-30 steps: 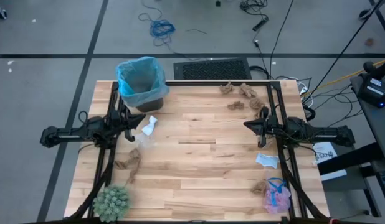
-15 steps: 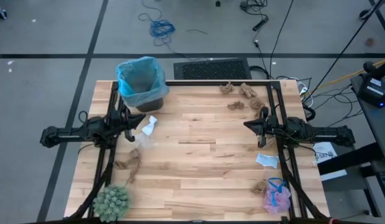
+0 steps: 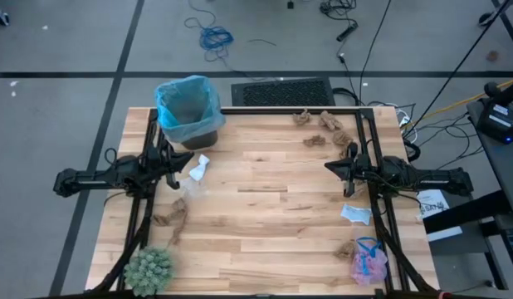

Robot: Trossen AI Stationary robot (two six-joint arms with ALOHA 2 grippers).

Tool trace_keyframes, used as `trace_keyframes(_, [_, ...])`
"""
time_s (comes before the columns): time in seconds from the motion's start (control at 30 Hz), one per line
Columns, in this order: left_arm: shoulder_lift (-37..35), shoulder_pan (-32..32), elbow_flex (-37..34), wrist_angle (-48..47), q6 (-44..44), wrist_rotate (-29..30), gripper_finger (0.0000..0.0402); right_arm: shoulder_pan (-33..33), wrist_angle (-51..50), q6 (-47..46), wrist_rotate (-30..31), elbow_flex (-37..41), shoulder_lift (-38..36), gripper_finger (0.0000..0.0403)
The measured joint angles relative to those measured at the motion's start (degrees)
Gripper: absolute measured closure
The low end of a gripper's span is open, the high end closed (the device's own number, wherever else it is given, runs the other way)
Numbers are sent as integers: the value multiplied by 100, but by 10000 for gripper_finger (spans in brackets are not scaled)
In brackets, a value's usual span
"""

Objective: Pick and place trash into bin

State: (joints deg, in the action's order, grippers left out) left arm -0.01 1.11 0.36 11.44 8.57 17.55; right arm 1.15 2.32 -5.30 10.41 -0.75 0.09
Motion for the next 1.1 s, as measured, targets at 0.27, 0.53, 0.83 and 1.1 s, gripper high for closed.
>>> trace_keyframes(0.27, [0,-1,1,-2,-1,0,401,0,0,0,2,-1,-1,403])
trace_keyframes(0.53, [0,0,2,-1,-1,-1,401,0,0,0,0,0,0,403])
trace_keyframes(0.83, [0,-1,2,-2,-1,-1,401,0,0,0,0,0,0,403])
trace_keyframes(1.1, [0,-1,1,-1,-1,0,401,0,1670,-1693,-33,4,0,403])
